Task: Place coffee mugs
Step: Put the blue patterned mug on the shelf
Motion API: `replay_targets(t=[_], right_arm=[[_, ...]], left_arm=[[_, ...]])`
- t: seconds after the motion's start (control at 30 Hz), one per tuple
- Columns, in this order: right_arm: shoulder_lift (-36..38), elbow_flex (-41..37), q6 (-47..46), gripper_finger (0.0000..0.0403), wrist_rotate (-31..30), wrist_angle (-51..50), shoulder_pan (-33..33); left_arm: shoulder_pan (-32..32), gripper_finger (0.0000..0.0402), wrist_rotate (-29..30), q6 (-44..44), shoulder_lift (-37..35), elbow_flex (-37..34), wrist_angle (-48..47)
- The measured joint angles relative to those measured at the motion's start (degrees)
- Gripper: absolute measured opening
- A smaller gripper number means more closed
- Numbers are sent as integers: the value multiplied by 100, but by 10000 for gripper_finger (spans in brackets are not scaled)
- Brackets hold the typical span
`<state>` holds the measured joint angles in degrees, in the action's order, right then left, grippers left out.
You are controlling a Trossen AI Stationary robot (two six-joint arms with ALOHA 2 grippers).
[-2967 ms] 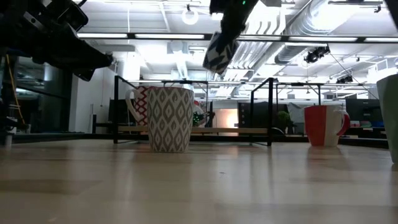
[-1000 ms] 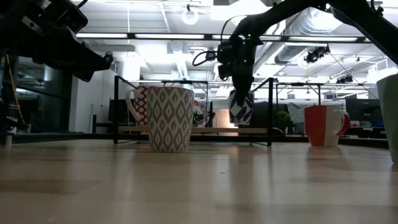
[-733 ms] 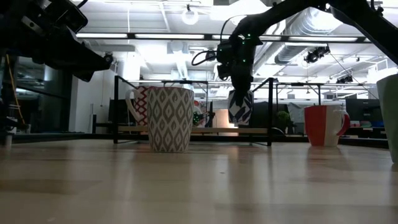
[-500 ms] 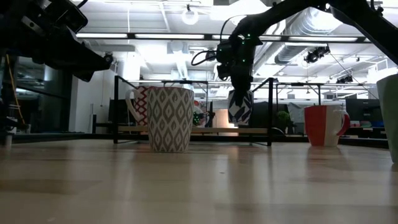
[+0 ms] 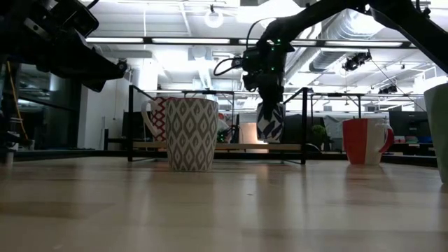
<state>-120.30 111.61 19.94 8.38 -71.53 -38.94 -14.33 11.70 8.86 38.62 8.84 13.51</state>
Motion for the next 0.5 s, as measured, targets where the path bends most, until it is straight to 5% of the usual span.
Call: replay_targets(t=[0.5], right_arm=[[-195,15,-45,31,-128,28,57]], left_arm=[[0,49,-6,-2,1,0,-23]])
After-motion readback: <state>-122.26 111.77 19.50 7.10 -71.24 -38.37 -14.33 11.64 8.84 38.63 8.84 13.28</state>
